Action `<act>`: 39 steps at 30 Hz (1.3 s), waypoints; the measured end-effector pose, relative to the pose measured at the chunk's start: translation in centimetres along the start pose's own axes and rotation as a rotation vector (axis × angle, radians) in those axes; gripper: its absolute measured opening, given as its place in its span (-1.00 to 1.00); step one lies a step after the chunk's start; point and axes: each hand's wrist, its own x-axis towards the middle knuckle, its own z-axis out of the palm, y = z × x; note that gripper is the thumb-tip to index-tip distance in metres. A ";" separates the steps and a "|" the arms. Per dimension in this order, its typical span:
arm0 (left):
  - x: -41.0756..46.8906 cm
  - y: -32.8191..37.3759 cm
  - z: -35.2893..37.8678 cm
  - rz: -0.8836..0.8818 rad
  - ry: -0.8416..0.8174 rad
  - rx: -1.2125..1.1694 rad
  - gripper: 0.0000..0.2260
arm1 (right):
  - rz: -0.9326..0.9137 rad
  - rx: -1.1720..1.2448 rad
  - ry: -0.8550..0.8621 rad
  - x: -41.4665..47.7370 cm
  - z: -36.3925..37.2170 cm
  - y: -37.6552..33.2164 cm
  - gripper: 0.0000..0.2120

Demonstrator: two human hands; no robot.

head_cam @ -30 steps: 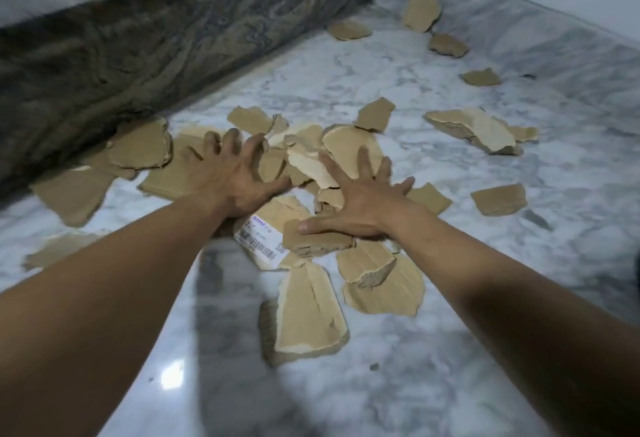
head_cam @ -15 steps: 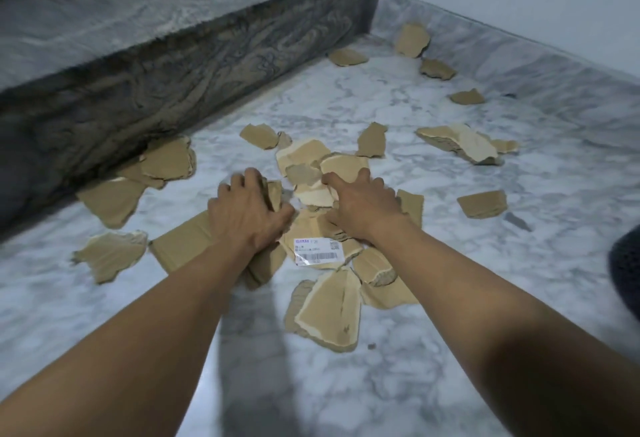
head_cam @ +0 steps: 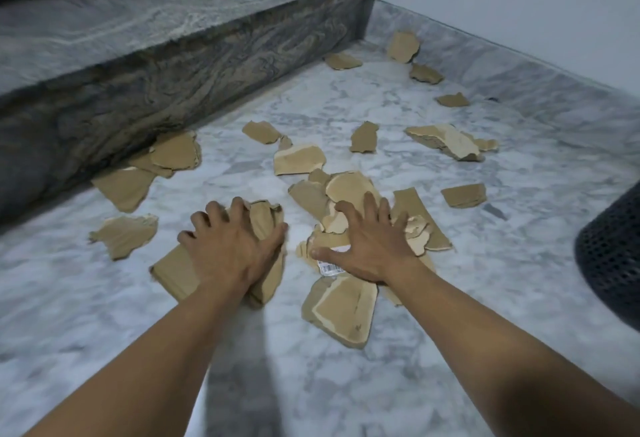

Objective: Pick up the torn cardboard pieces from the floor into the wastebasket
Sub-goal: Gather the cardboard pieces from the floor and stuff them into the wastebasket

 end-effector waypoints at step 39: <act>-6.4 35.8 -29.9 0.458 0.213 -0.687 -0.39 | 0.339 -0.310 0.885 -23.0 -32.8 25.5 -0.79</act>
